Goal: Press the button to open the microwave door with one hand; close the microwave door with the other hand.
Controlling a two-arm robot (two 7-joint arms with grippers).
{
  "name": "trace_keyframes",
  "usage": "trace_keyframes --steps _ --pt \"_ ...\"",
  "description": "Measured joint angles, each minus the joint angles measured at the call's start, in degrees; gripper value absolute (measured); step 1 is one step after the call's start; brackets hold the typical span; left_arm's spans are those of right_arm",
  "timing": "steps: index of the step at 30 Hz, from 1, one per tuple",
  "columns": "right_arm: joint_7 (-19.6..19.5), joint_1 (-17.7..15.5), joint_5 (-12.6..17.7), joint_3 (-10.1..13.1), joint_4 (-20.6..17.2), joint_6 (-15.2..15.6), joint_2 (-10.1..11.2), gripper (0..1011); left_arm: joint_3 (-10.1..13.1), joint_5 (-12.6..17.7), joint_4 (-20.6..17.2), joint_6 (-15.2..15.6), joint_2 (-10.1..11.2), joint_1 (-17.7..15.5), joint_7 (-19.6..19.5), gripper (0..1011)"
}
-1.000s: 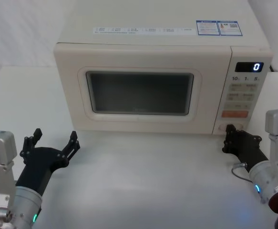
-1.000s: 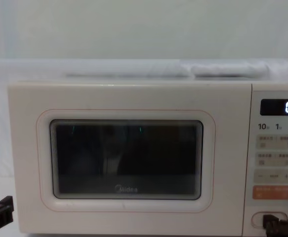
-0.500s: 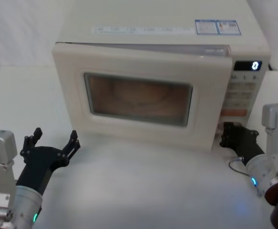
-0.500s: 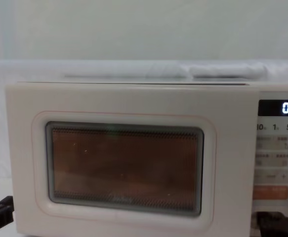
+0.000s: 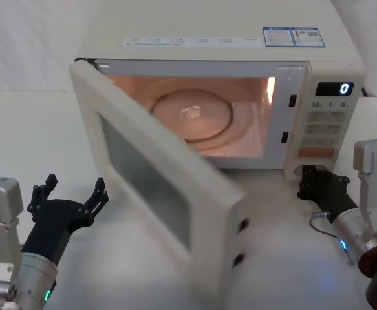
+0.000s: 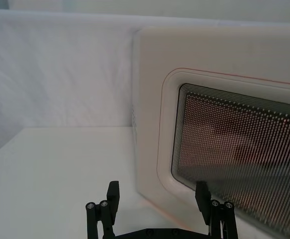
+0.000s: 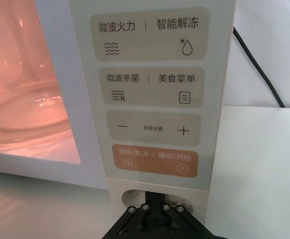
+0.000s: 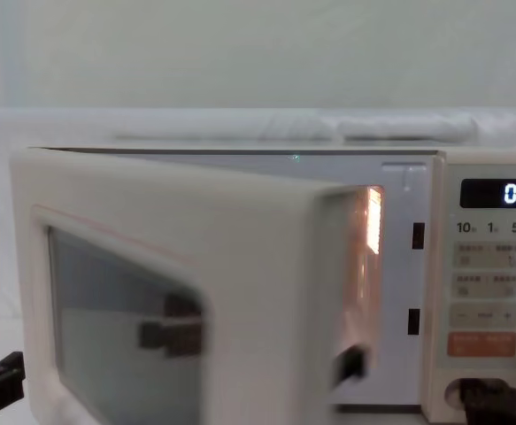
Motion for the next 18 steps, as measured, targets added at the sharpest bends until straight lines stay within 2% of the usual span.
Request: trace_keyframes --steps 18 --pt "0.04 -4.17 -0.07 0.55 -6.05 2.42 1.46 0 0.00 0.00 0.00 0.00 0.00 0.00 0.01 1001"
